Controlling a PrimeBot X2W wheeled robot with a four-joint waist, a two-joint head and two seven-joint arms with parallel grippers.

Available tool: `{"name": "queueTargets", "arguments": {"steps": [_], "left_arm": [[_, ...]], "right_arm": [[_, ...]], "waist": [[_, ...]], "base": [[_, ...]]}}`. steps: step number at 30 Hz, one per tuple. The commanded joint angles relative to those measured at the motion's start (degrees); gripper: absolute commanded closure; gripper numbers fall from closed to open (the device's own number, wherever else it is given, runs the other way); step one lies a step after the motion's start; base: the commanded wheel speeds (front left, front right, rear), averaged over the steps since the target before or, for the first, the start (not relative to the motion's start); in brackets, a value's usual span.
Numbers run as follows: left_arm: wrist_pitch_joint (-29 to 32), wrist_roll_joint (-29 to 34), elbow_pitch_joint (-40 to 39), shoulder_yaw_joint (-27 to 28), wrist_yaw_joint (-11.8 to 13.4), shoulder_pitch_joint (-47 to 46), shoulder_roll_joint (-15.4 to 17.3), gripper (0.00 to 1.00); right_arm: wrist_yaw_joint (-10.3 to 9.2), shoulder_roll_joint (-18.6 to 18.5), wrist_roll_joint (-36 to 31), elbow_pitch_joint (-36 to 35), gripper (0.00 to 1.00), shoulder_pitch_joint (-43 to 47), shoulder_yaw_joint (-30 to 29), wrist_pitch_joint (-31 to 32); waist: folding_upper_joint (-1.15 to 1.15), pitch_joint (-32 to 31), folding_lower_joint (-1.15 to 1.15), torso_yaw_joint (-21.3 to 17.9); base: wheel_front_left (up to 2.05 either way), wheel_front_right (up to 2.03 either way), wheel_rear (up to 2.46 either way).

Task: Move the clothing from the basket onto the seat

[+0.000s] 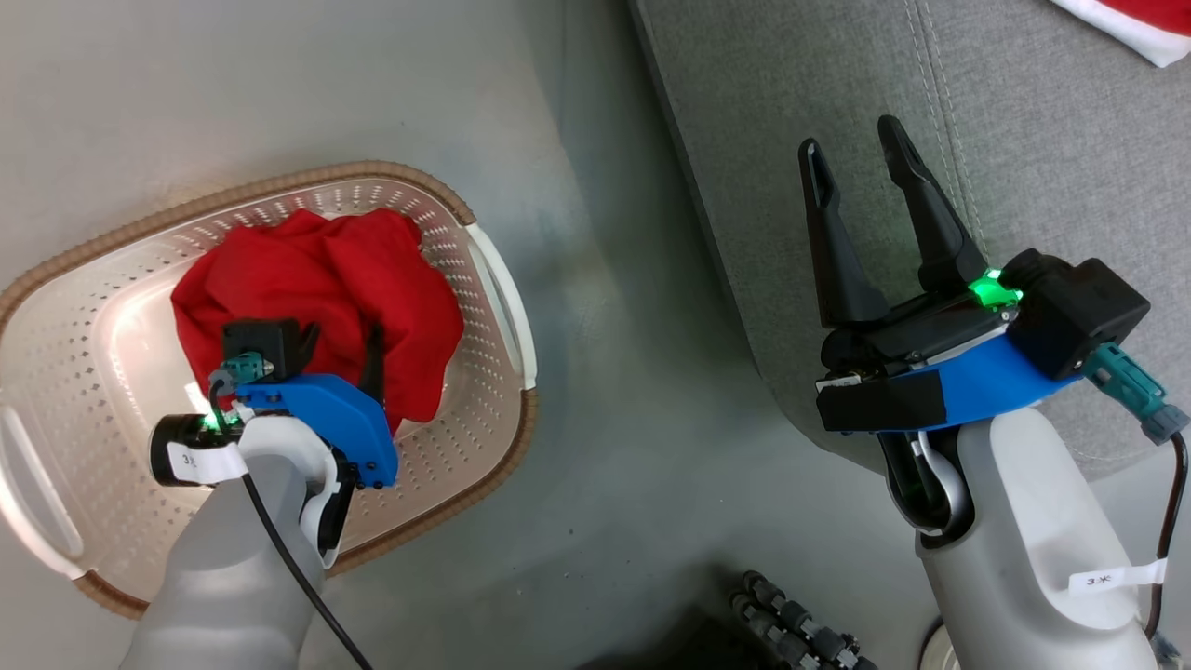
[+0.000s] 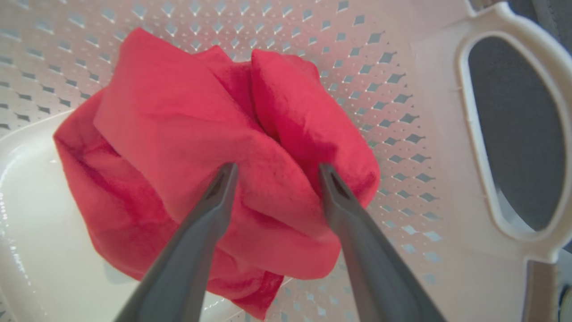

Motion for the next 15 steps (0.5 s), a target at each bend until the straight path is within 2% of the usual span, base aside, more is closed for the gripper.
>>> {"name": "queueTargets", "arguments": {"steps": [1,10,11,13,15], "left_arm": [[0.2,-0.1,0.9,0.0,0.7,-1.3,0.3,0.0],[3.3,0.3,6.3,-0.6,5.5,-3.3,0.0,0.0],[3.8,0.3,6.6,-0.7,5.8,-3.4,0.0,0.02],[4.2,0.5,7.1,-1.0,6.2,-3.8,-0.1,1.0],[4.7,0.4,7.5,-1.2,6.1,-3.8,-0.3,1.0]], "right_arm": [[0.01,0.0,0.3,-0.4,0.0,-0.4,0.1,-0.3],[0.01,0.0,0.9,-1.1,0.0,0.2,0.1,-0.3],[0.01,0.0,0.9,-1.1,0.0,0.1,0.1,-0.3],[0.01,0.0,1.0,-0.9,0.0,0.0,0.2,-0.3],[0.01,0.0,1.1,-0.8,0.0,-0.1,0.3,-0.3]], "waist": [[0.0,0.5,-0.01,-0.5],[0.0,1.3,-0.01,-1.1],[0.0,1.3,-0.01,-1.1],[0.0,1.4,-0.01,-1.0],[0.0,1.4,-0.01,-0.9]], "base": [[0.0,0.0,0.0],[0.0,0.0,0.0],[0.0,0.0,0.0],[0.0,0.0,0.0],[0.0,0.0,0.0]]}}
